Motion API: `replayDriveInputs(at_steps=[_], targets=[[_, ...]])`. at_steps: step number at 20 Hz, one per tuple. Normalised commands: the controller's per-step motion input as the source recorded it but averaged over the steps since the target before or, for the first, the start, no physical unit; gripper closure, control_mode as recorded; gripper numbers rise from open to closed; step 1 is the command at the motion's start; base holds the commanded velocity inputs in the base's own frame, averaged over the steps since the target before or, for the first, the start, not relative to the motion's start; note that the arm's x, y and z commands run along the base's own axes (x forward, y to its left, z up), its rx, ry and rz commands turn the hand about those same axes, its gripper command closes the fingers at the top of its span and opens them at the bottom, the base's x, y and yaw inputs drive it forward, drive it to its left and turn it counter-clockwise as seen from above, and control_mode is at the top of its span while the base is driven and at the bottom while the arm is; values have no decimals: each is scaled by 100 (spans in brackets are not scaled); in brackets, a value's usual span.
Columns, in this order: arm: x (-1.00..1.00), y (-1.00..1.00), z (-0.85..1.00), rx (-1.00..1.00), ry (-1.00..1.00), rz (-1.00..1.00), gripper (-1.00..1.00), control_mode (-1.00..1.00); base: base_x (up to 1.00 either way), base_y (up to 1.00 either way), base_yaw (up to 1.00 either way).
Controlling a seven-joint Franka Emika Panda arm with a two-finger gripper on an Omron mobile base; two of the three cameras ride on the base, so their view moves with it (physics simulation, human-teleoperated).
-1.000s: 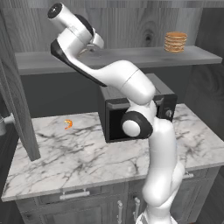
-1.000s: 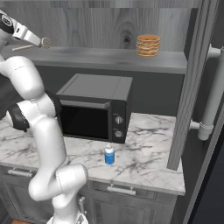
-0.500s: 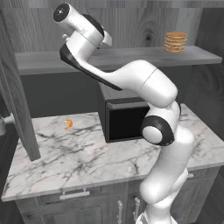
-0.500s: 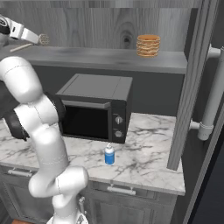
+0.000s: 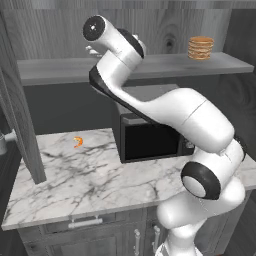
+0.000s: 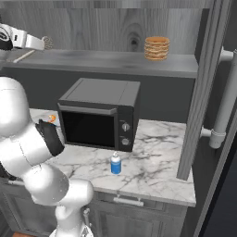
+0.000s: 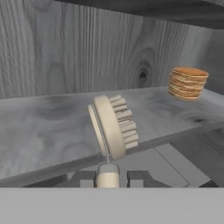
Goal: Pick the dish brush and soap dispenser from the cabinet and place them on the counter.
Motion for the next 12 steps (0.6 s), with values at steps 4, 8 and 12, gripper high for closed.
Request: replayDriveInputs(at_steps=[4, 8, 12], targets=[[-52, -38, 0, -2, -6, 13, 100, -100, 0, 0, 0], [-54, -29, 0, -2, -3, 13, 100, -100, 0, 0, 0], [-59, -19, 0, -1, -1, 10, 100, -100, 0, 0, 0]])
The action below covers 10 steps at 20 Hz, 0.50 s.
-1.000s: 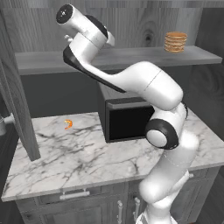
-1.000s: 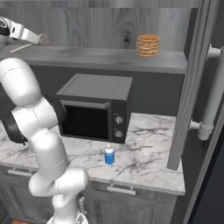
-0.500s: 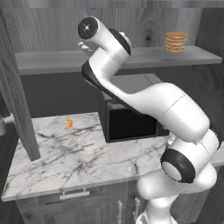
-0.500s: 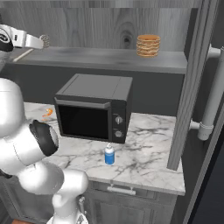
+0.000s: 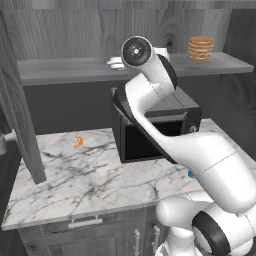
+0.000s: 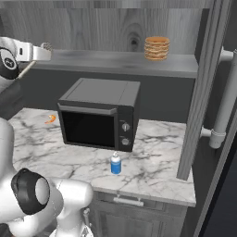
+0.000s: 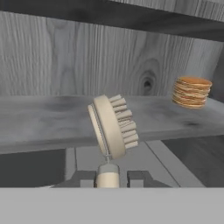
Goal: Pick the dish brush and soap dispenser from the cabinet and place them on the counter.
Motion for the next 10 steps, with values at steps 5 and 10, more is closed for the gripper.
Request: replayDriveInputs(at_steps=[5, 10], targets=[[-62, -12, 0, 0, 0, 7, 100, -100, 0, 0, 0], [-69, -7, 0, -2, 2, 5, 100, -100, 0, 0, 0]])
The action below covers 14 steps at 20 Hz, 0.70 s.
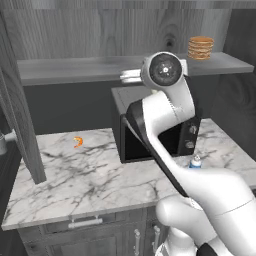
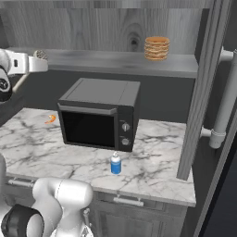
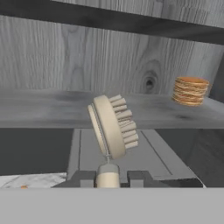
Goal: Pick the dish brush and soap dispenser from the cabinet and place them on the counter.
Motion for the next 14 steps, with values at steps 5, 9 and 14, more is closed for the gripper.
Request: replayDriveInputs(at_steps=[5, 9, 14], targets=[[-70, -2, 0, -2, 8, 2, 100, -100, 0, 0, 0], [-67, 0, -2, -3, 11, 2, 100, -100, 0, 0, 0], [-59, 0, -10, -2, 13, 2, 100, -100, 0, 0, 0]])
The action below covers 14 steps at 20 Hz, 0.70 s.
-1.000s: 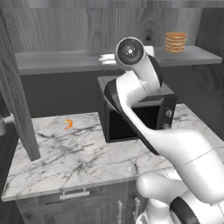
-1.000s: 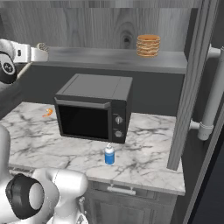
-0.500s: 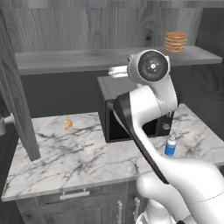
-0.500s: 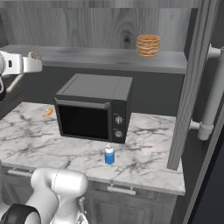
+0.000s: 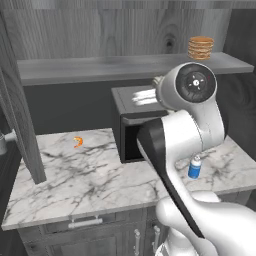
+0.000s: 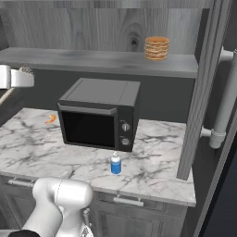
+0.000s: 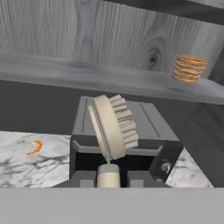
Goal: Pick the dish brush and soap dispenser from the cabinet and place them on the counter.
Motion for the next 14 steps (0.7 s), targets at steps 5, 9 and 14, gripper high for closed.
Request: replayDriveInputs(at_steps=[5, 9, 14], targets=[[-46, 0, -20, -1, 12, 4, 100, -100, 0, 0, 0], [-38, 0, -31, 0, 9, 5, 100, -100, 0, 0, 0], [-28, 0, -41, 0, 7, 6, 100, -100, 0, 0, 0]])
